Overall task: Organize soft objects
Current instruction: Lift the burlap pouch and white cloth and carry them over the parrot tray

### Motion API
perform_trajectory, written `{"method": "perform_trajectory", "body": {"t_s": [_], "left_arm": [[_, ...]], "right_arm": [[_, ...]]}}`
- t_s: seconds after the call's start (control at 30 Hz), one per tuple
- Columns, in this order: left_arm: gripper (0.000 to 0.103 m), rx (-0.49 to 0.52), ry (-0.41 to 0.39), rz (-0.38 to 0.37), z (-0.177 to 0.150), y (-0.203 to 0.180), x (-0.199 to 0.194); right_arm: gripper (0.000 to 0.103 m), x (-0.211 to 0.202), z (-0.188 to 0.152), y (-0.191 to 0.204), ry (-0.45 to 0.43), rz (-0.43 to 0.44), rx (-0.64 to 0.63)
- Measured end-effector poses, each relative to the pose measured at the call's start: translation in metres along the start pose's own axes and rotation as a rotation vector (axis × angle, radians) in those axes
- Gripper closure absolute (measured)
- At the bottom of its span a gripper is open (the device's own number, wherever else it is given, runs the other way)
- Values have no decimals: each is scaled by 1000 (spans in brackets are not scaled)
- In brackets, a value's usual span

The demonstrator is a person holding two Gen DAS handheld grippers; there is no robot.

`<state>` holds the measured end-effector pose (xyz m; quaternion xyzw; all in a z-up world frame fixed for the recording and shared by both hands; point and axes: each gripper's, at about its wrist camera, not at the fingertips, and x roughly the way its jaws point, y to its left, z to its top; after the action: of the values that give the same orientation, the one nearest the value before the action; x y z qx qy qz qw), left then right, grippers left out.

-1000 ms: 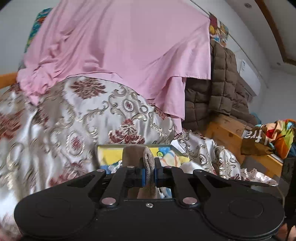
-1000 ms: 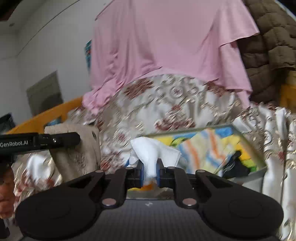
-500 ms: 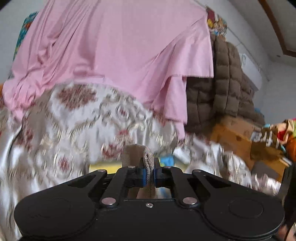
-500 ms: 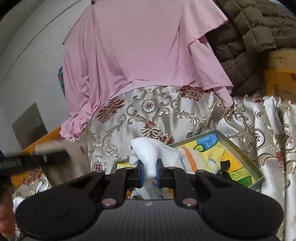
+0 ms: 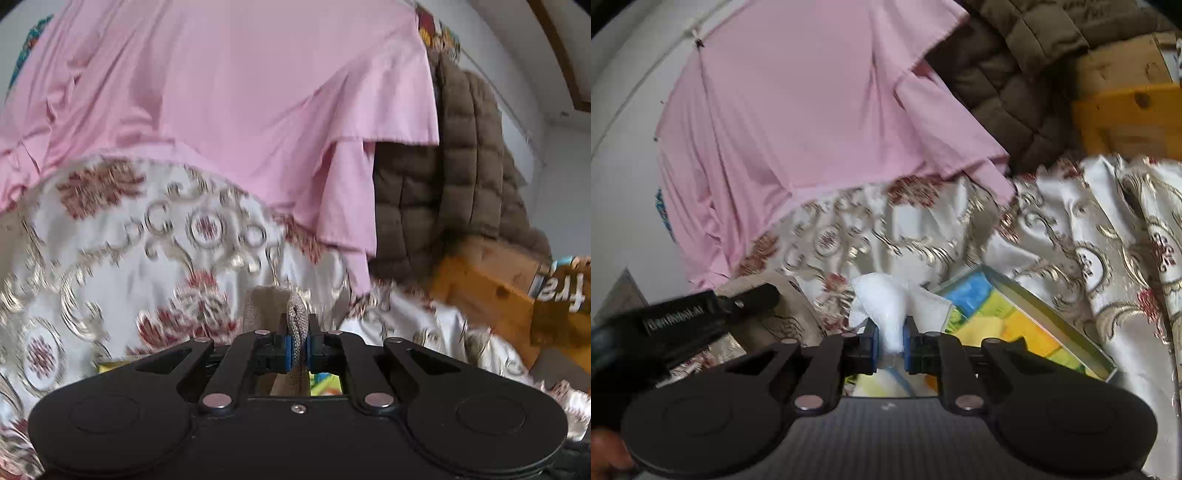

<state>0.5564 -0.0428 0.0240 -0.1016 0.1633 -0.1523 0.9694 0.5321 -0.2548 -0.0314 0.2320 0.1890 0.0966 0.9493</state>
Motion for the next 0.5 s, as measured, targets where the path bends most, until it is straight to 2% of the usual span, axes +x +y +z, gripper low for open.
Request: {"method": "perform_trajectory", "body": {"t_s": [0.27,0.5], "left_arm": [[96,-24,58,39,-17,12,20],[96,-30,140,168,-27,35,23]], "right_arm": [[89,21,-7,-19,111,-36,77],[87,28,-13,-13,166,-42,48]]}}
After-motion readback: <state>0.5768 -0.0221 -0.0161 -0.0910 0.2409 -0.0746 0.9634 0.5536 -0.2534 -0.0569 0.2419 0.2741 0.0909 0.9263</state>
